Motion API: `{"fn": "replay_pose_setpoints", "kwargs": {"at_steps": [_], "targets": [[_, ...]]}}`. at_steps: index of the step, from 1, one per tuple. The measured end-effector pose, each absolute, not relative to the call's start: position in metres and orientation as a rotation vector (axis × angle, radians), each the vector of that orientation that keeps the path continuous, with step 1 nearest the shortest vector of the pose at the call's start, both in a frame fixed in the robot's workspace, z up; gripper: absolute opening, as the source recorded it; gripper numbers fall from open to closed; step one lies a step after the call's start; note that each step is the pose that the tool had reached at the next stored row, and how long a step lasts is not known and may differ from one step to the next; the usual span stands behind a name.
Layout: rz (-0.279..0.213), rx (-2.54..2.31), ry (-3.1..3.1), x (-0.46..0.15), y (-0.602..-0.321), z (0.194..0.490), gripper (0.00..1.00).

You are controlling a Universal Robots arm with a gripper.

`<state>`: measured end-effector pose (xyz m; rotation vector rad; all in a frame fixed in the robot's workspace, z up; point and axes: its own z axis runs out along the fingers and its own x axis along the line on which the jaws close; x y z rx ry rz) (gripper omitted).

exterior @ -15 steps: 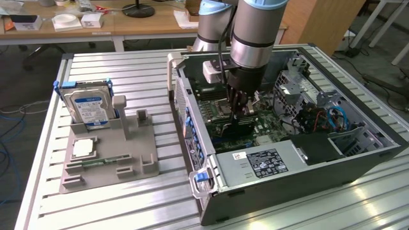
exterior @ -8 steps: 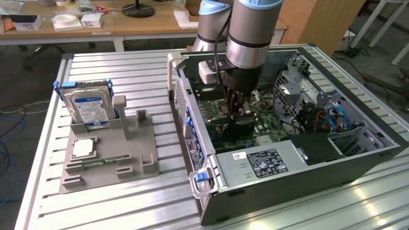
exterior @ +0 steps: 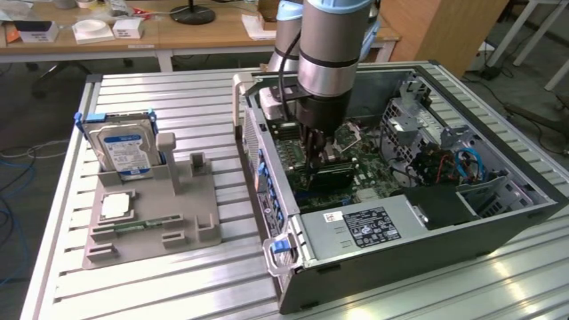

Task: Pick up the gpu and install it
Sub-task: 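Press down on the gpu until it lock into place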

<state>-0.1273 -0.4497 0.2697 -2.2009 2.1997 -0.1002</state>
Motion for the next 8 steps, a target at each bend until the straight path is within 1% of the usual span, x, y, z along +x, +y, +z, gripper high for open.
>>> {"fn": "replay_pose_setpoints", "kwargs": {"at_steps": [3, 8], "targets": [[-0.094, -2.204, 2.202, -0.1271, -0.4497, 0.2696, 0.1], [0.006, -2.252, 2.248, -0.1205, -0.4497, 0.2697, 0.1]]}}
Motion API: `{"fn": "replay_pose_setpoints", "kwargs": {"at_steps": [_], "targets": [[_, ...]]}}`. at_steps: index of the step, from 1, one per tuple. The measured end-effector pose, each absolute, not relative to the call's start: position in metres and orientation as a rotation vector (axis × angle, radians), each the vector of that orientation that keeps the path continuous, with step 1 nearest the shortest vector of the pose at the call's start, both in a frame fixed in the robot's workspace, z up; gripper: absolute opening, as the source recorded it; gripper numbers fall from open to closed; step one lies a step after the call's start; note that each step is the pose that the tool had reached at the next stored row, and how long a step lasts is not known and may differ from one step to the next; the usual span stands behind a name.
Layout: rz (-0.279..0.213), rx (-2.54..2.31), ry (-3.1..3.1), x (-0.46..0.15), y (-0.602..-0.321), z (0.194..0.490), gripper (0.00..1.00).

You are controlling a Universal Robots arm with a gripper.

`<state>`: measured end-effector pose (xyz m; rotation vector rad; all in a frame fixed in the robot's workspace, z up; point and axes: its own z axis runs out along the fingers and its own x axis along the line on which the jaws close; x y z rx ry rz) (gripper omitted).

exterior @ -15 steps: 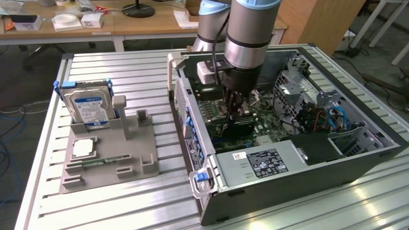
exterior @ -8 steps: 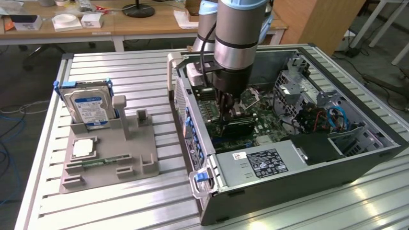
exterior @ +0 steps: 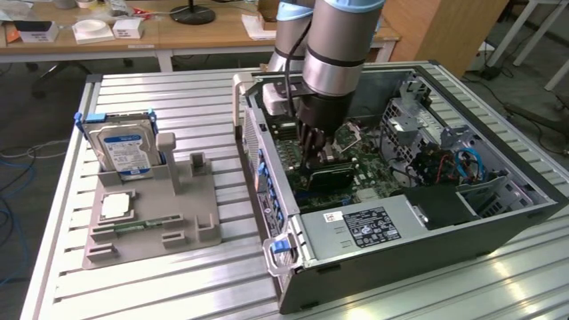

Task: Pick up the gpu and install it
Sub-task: 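Press down on the gpu until it lock into place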

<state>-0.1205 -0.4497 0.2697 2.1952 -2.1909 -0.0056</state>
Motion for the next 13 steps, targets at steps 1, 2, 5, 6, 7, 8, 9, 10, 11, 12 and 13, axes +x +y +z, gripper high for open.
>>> {"fn": "replay_pose_setpoints", "kwargs": {"at_steps": [1, 2, 5, 6, 7, 8, 9, 10, 11, 12, 13], "targets": [[-0.025, 2.186, -2.181, -0.119, -0.45, 0.27, 0.1], [-0.045, 2.177, -2.172, -0.117, -0.45, 0.27, 0.1], [-0.102, 2.15, -2.143, -0.112, -0.45, 0.27, 0.1], [-0.123, 2.14, -2.133, -0.11, -0.45, 0.27, 0.1], [-0.142, 2.131, -2.123, -0.108, -0.45, 0.27, 0.1], [-0.16, 2.121, -2.113, -0.106, -0.45, 0.27, 0.1], [-0.178, 2.112, -2.103, -0.104, -0.45, 0.27, 0.1], [-0.196, 2.103, -2.094, -0.102, -0.45, 0.27, 0.1], [-0.214, 2.093, -2.084, -0.1, -0.45, 0.27, 0.1], [-0.232, 2.083, -2.073, -0.097, -0.45, 0.27, 0.1], [-0.25, 2.074, -2.063, -0.096, -0.45, 0.27, 0.1]]}}
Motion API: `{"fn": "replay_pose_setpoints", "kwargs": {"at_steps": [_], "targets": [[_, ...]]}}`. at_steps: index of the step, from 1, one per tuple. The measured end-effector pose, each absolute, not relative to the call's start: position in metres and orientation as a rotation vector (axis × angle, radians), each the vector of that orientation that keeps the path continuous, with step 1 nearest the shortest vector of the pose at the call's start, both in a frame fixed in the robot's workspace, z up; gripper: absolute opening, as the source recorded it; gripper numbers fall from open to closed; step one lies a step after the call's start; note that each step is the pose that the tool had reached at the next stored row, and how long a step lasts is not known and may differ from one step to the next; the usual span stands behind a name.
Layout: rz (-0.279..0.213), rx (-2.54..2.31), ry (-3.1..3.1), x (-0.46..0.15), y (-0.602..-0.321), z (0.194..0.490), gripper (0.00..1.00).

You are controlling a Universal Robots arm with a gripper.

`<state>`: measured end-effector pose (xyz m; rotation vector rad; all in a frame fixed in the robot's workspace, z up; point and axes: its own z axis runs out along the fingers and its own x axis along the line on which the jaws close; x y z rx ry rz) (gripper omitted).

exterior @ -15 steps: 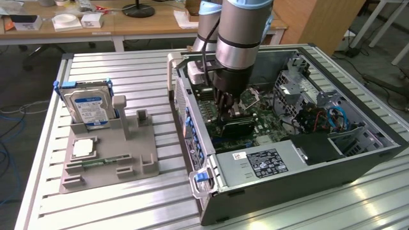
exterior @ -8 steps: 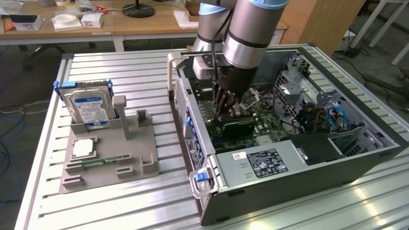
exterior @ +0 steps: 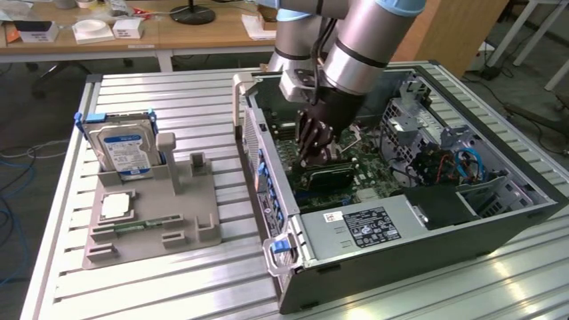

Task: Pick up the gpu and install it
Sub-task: 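Press down on the gpu until it lock into place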

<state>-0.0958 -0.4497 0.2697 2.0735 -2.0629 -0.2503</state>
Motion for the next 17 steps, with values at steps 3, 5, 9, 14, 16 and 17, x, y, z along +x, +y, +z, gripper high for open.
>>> {"fn": "replay_pose_setpoints", "kwargs": {"at_steps": [3, 5, 9, 14, 16, 17], "targets": [[-0.269, 2.062, -2.052, -0.096, -0.446, 0.27, 0.1], [-0.271, 2.057, -2.047, -0.096, -0.44, 0.27, 0.1], [-0.269, 2.055, -2.046, -0.096, -0.436, 0.27, 0.1], [-0.268, 2.055, -2.046, -0.106, -0.434, 0.27, 0.1], [-0.268, 2.055, -2.046, -0.108, -0.431, 0.27, 0.1], [-0.268, 2.055, -2.046, -0.108, -0.43, 0.27, 0.1]]}}
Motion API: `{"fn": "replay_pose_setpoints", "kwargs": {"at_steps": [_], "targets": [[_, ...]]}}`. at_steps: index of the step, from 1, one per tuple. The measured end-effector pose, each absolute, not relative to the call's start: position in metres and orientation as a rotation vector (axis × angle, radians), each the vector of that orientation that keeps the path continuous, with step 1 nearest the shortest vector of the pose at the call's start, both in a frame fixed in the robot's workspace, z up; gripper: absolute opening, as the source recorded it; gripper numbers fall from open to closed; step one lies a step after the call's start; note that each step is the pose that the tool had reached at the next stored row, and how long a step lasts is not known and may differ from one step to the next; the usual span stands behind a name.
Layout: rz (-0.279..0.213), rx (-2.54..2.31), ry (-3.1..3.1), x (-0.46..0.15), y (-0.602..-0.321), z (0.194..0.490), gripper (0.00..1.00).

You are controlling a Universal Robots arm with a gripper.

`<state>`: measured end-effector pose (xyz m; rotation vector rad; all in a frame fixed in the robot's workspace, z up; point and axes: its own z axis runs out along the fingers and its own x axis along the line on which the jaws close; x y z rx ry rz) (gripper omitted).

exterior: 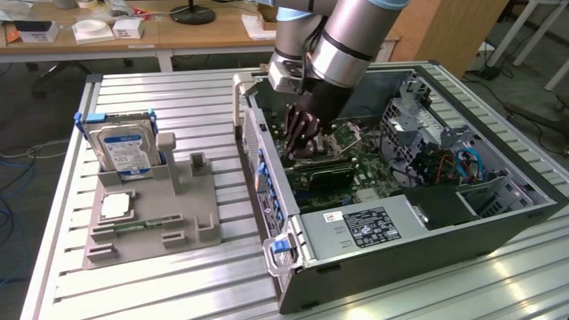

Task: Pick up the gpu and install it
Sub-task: 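Press down on the gpu until it lock into place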

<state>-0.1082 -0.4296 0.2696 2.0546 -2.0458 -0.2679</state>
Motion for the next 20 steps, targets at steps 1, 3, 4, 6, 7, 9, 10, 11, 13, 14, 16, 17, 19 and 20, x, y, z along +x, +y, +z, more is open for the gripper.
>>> {"fn": "replay_pose_setpoints", "kwargs": {"at_steps": [1, 3, 4, 6, 7, 9, 10, 11, 13, 14, 16, 17, 19, 20], "targets": [[-0.268, 2.055, -2.046, -0.109, -0.4283, 0.2696, 0.1], [-0.268, 2.055, -2.046, -0.1117, -0.4279, 0.2696, 0.1], [-0.268, 2.054, -2.046, -0.1135, -0.4278, 0.2697, 0.1], [-0.268, 2.055, -2.046, -0.1157, -0.4277, 0.2696, 0.1], [-0.268, 2.055, -2.046, -0.1162, -0.4277, 0.2696, 0.1], [-0.268, 2.055, -2.046, -0.1163, -0.4278, 0.2697, 0.1], [-0.268, 2.055, -2.046, -0.1165, -0.4282, 0.2697, 0.1], [-0.268, 2.055, -2.045, -0.1169, -0.4287, 0.2697, 0.1], [-0.268, 2.055, -2.045, -0.1178, -0.4299, 0.2696, 0.1], [-0.268, 2.056, -2.045, -0.1181, -0.4303, 0.2696, 0.1], [-0.268, 2.056, -2.045, -0.1182, -0.4307, 0.2696, 0.1], [-0.268, 2.056, -2.045, -0.1182, -0.431, 0.2696, 0.1], [-0.269, 2.056, -2.045, -0.1181, -0.4321, 0.2696, 0.1], [-0.269, 2.056, -2.045, -0.1181, -0.4328, 0.2696, 0.1]]}}
